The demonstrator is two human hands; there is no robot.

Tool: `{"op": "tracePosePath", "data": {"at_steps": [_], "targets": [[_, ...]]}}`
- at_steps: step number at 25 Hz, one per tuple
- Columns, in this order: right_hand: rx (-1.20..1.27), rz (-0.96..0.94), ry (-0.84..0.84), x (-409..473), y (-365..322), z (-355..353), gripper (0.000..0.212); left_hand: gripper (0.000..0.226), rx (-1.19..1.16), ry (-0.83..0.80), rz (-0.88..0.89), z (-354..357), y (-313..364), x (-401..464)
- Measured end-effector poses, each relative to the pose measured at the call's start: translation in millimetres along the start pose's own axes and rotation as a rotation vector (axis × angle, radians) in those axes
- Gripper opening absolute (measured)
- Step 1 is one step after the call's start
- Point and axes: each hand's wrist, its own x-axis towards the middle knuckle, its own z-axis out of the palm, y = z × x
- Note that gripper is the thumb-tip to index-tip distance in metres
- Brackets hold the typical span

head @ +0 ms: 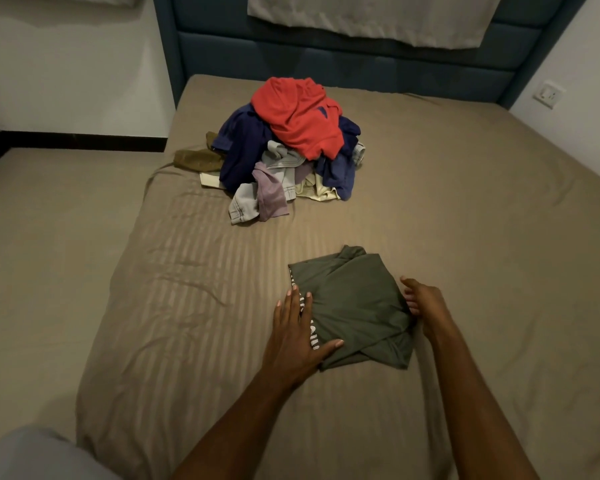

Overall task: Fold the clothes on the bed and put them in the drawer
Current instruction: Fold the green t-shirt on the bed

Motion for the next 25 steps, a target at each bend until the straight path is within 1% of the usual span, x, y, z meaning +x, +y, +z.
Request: {"op": "tracePosePath", "data": {"at_steps": [2,5,6,9,10,11,13,15,19,20,22,25], "targets": [[-0.044,0.027,-0.058,-5,-14,4,0.039,0.115,-0.106,-0.008,-0.029,-7,0,0],[-0.034,0.062,-0.161,-5,-27,2,0.030,0.114,-0.335,0.005,-0.107,-15,2,-4],[-0.045,0.076,-0.214,-6,-28,2,0.033,0.114,-0.377,0.000,-0.137,-18,3,-4],[-0.065,0.096,-0.364,-8,-24,9,0.056,0.113,-0.437,-0.011,-0.198,-21,2,-5],[-0.052,0.102,-0.410,-9,-22,11,0.058,0.112,-0.457,-0.002,-0.210,-22,1,-5],[-0.009,0.111,-0.454,-10,-19,13,0.059,0.110,-0.499,0.005,-0.219,-25,2,-5],[0.083,0.137,-0.498,-14,-17,16,0.062,0.100,-0.663,0.023,-0.256,-31,3,-5],[0.178,0.135,-0.521,-17,-14,19,0.057,0.090,-0.828,0.004,-0.302,-43,4,-3],[0.411,0.187,-0.563,-30,-12,24,0.043,0.102,-0.922,-0.052,-0.354,-60,-5,-11],[0.440,0.146,-0.574,-34,-19,24,0.042,0.100,-0.967,-0.052,-0.363,-64,-5,-14],[0.438,-0.004,-0.565,-46,-43,24,0.044,0.097,-1.037,-0.057,-0.383,-73,1,-17],[0.336,-0.253,-0.544,-79,-97,27,0.047,0.090,-1.173,-0.059,-0.425,-90,11,-9]]}}
